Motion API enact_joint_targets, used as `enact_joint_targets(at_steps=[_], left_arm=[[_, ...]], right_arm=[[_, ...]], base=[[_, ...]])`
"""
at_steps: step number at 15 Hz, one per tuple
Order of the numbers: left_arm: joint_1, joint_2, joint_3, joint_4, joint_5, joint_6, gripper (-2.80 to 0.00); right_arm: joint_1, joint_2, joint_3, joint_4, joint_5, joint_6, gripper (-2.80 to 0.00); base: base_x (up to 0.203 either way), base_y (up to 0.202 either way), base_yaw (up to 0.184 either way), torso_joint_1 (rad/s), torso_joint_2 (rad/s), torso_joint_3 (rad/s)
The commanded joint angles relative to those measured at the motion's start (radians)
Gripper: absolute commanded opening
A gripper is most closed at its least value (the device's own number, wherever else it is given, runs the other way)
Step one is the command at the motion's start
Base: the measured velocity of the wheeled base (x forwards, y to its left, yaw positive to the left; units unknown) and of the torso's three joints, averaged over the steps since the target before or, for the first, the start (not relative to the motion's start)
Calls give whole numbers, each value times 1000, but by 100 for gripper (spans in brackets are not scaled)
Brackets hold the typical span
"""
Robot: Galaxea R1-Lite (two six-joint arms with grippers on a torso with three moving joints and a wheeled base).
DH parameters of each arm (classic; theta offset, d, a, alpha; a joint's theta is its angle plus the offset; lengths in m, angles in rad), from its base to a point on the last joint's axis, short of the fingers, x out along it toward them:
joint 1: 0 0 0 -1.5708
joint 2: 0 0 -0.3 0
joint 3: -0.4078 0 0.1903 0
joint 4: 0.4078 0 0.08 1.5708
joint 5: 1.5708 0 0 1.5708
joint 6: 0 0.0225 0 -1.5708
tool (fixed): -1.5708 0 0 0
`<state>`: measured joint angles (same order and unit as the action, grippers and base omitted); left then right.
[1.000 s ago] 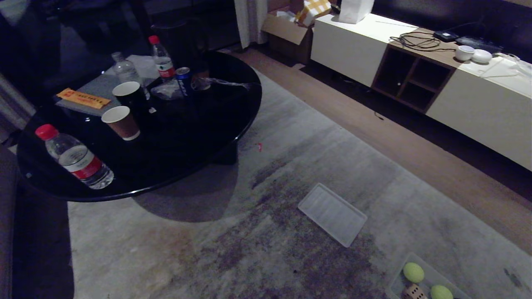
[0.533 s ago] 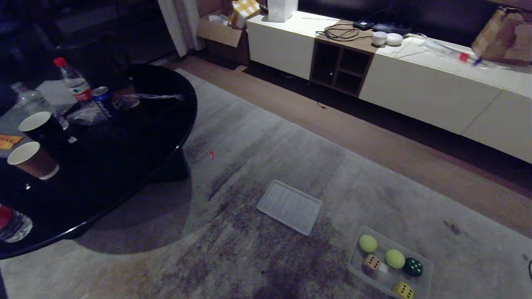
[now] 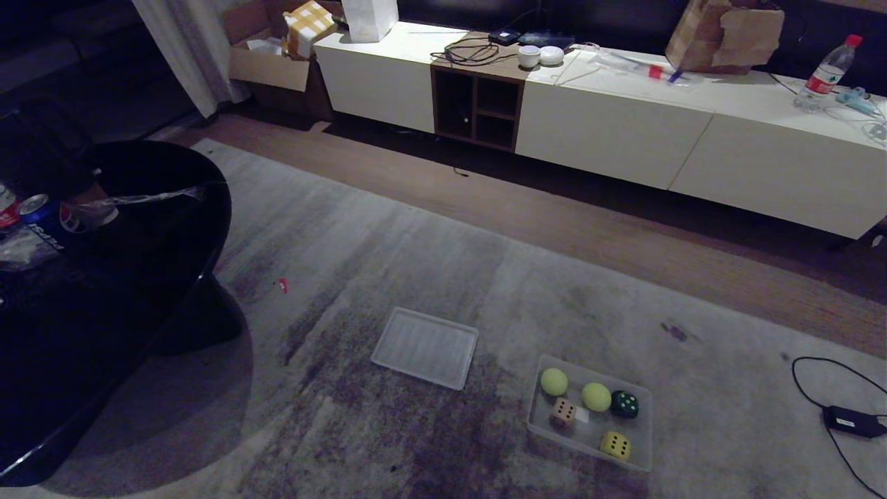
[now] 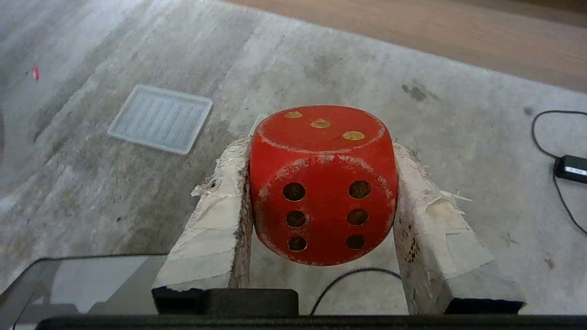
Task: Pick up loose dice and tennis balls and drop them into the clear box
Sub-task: Put the toys in the box
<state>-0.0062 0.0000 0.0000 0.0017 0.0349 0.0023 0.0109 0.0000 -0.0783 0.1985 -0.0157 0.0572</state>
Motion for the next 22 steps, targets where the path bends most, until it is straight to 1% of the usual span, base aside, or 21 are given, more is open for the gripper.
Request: enact_joint_targets(at_steps=[1,3,9,13,18,22], left_arm=[[0,2,2,0,0,-1,-280],[0,2,2,0,0,-1,-280],[0,2,2,0,0,2,-280],[0,2,2,-2,-3,5,-280],[0,2,2,-2,-7,28,-280],[0,2,2,-3,-9,34,-280]], right_arm=[[0,2,0,1,0,1,-280],[0,2,0,1,0,1,-280],[1,2,0,1,-1,1,-280],[0,2,0,1,-1,0,-280],[0,2,0,1,0,-2,-280],[1,2,0,1,-1,0,-280]], base=[[0,0,0,0,0,0],[-101,-3,-1,4,9,0],[-172,0,-1,4,0,2],[0,0,0,2,0,-7],[0,0,0,2,3,-189],[0,0,0,3,1,-197]])
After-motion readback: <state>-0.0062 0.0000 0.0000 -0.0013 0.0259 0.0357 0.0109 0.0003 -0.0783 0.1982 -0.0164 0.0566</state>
